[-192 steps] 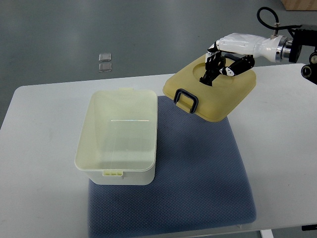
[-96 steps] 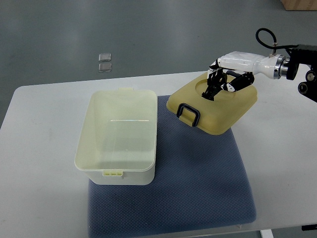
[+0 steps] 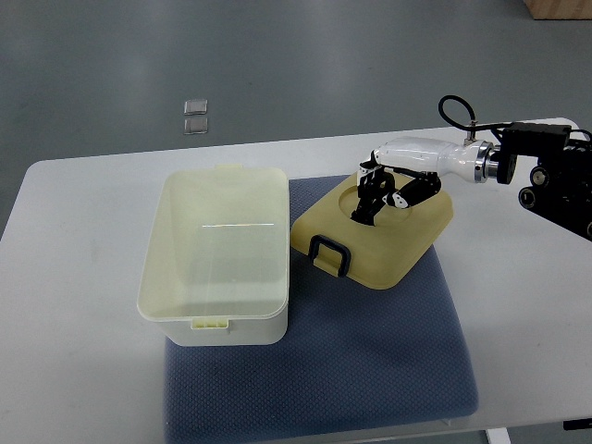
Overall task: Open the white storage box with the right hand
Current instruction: 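Lower the yellow lid onto the mat beside the open box, then release the lid handle and lift the right hand away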
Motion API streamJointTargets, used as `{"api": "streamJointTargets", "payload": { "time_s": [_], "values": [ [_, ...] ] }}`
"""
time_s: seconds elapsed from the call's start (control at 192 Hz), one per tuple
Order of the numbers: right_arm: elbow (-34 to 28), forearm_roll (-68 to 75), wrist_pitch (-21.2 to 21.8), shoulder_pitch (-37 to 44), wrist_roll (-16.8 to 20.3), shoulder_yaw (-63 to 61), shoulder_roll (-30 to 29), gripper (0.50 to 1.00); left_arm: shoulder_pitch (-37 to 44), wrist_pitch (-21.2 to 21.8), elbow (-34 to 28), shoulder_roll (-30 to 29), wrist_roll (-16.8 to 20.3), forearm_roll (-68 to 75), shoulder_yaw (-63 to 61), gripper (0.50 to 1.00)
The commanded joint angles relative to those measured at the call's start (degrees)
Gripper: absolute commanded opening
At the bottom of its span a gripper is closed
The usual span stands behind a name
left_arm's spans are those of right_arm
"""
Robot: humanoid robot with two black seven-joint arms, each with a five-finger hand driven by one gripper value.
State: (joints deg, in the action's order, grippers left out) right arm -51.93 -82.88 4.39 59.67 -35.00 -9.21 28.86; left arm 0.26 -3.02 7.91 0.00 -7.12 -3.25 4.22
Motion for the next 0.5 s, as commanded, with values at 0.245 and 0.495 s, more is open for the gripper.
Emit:
{"api": "streamJointTargets", "payload": {
  "time_s": [0.245,0.495],
  "values": [
    [0.0,1.2,-0.5,-1.9,0.0,-0.6,-1.3,0.895,0.0,0.0,0.0,0.0,0.0,0.0,0.0,1.000],
    [-0.1,11.0,0.4,-1.7,0.0,-4.3,-0.9,0.917,0.0,0.0,0.0,0.0,0.0,0.0,0.0,1.000]
  ]
}}
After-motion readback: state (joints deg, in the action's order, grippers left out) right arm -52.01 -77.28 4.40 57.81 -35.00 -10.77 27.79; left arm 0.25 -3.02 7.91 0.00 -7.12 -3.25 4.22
